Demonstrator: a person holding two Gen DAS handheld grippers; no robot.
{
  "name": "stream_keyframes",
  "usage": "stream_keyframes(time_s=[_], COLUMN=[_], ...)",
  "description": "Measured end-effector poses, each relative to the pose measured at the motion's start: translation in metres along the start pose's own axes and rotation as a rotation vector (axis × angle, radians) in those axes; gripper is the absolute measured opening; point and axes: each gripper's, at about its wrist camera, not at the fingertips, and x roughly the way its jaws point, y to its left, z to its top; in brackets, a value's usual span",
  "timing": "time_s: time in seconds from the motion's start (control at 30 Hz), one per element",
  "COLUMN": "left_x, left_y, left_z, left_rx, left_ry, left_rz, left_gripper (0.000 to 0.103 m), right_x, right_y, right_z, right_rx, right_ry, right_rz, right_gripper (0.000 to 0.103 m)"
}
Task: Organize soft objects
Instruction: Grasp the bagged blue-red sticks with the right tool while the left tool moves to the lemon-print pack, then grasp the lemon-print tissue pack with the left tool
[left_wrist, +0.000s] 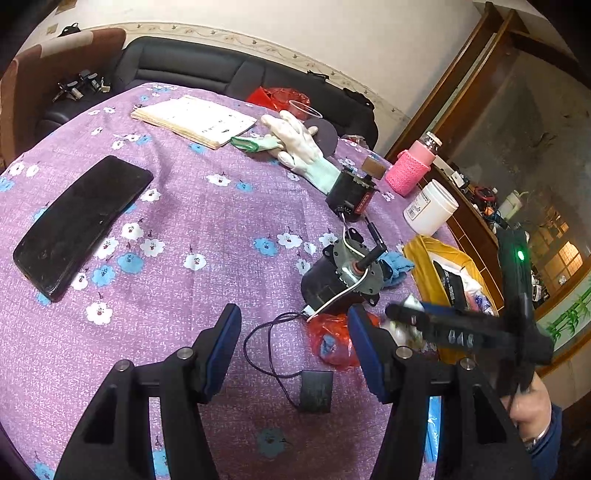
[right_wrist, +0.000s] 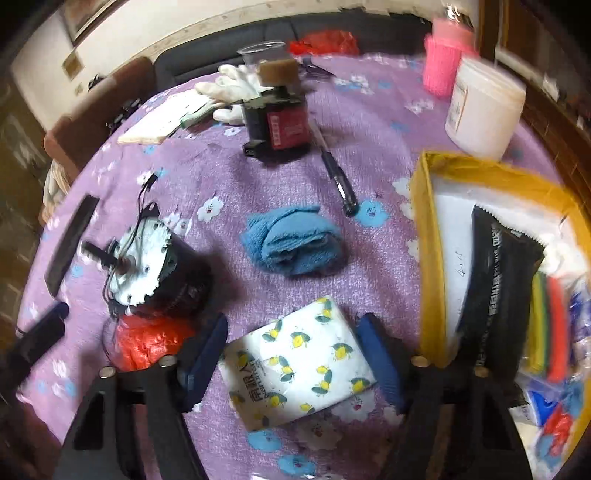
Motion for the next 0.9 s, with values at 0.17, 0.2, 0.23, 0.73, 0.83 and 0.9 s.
stream_keyframes(time_s=[0.17, 0.2, 0.23, 0.73, 0.83, 0.9], left_x=[-0.003, -0.003, -0.004, -0.002, -0.001, -0.003], left_y=[0.0, -0.001, -0.002, -0.004, -0.006, -0.009], left_z=[0.001, 0.001, 0.001, -0.001, -0.001, -0.002], left_rx=[-0.001, 0.001, 0.003, 0.014, 0.025, 0.037], left_ry=[-0.004, -0.004, -0.005, 0.004, 0.006, -0.001], left_rz=[-0.015, -0.02, -0.02, -0.019, -0.02, -0.015], left_gripper=[0.059, 0.059, 0.059, 0.059, 0.059, 0.059], right_x=[-0.022, -0.029, -0.036, -0.065, -0.092, -0.101], right_y=[0.031, 0.034, 0.036, 0.035, 0.029, 0.021], right_z=[-0.044, -0.051, -0.057, -0.121, -0.134, -0.144], right_rx=[-0.084, -0.091, -0.112, -0.221, -0.223, -0.228], right_ry=[0.109, 0.111, 0.099, 0.17, 0.077, 0.067], right_rz=[0.355, 0.416, 0.426, 0.365, 0.254, 0.216], right_gripper=[0.071, 0.071, 0.071, 0.076, 0.076, 0.077])
